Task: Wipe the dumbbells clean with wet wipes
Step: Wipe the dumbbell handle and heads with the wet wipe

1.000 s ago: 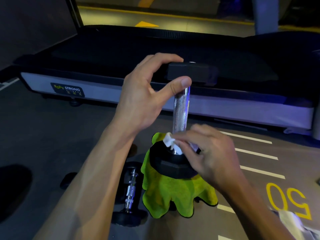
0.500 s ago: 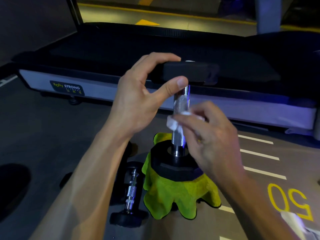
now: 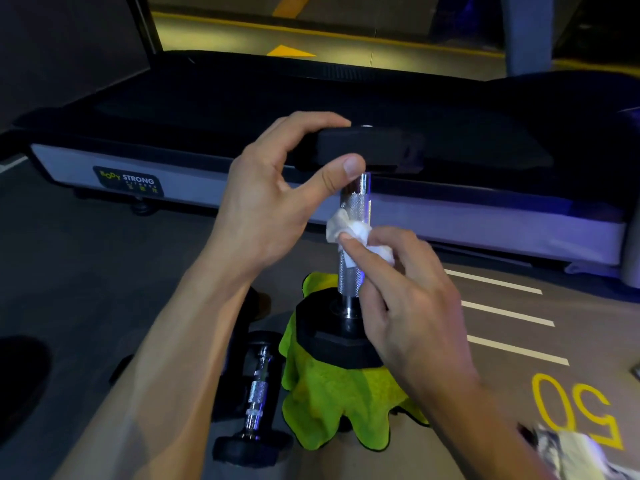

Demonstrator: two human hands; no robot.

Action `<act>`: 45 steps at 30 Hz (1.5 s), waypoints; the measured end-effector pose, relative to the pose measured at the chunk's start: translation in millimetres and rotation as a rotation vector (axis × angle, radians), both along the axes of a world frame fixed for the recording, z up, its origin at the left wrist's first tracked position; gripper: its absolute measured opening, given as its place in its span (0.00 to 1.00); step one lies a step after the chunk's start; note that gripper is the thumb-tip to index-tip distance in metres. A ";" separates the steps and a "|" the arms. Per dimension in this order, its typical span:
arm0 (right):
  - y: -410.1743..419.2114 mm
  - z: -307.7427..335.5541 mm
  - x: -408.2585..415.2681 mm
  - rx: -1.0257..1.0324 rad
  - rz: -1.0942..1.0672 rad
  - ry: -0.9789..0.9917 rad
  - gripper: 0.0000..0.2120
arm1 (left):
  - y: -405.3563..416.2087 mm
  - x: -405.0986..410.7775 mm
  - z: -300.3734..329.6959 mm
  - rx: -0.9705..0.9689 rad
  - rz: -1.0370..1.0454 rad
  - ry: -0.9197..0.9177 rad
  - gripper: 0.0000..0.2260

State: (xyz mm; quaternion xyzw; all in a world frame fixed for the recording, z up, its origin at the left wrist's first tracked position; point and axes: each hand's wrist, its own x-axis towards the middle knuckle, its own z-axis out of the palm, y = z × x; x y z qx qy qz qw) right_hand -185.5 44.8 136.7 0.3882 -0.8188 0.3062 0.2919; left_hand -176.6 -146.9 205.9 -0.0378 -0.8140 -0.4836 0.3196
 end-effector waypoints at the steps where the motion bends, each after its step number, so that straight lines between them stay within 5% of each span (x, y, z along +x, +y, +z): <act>1: 0.1 1.1 1.2 0.027 -0.009 -0.007 0.20 | -0.5 -0.3 -0.3 0.003 0.000 -0.001 0.15; 7: 0.9 21.3 -3.6 0.172 -0.056 -0.013 0.26 | -2.6 -0.9 -0.6 -0.005 -0.004 -0.015 0.17; 45: 15.1 10.9 10.1 0.174 -0.036 -0.253 0.26 | -2.3 0.2 -3.1 0.008 -0.020 0.005 0.16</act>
